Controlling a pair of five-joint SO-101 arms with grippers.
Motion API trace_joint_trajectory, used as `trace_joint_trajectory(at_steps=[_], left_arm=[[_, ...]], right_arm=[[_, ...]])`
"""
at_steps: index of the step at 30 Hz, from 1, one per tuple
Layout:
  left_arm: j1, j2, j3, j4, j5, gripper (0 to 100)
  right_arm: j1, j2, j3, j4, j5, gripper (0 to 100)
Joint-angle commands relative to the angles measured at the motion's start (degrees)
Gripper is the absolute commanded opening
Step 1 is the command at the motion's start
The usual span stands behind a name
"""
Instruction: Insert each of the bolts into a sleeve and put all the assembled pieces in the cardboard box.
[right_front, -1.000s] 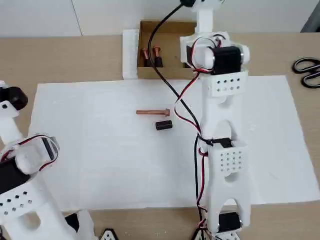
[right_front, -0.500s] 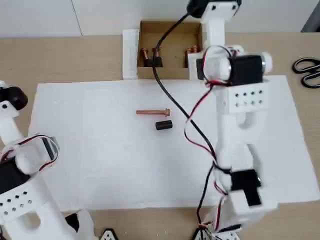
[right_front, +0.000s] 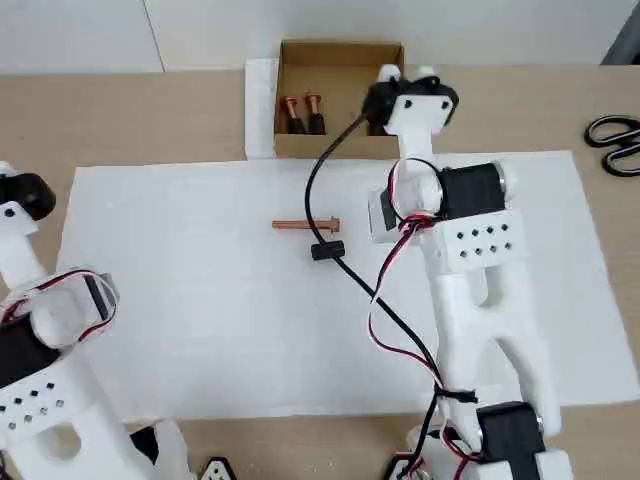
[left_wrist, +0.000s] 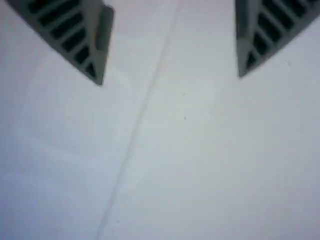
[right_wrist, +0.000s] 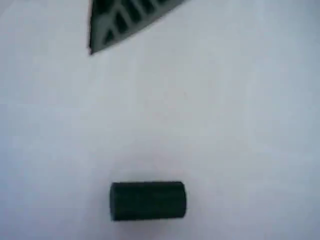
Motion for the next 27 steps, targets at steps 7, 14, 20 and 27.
trace_joint_trajectory(at_steps=[7, 14, 20, 27], left_arm=[[-0.18, -0.88, -0.13, 0.53, -0.18, 17], [-0.09, -0.88, -0.13, 0.44, -0.18, 17], [-0.09, -0.88, -0.13, 0.44, -0.18, 17], [-0.09, -0.88, -0.13, 0.44, -0.18, 17]], right_arm=[[-2.51, -2.42, 14.33, -18.59, -22.95, 16.2], [-9.98, -2.42, 24.35, -35.38, -28.84, 16.2], [-10.42, -2.42, 29.89, -49.89, -36.66, 16.2], [-10.59, -2.42, 34.37, -52.97, -41.49, 16.2]])
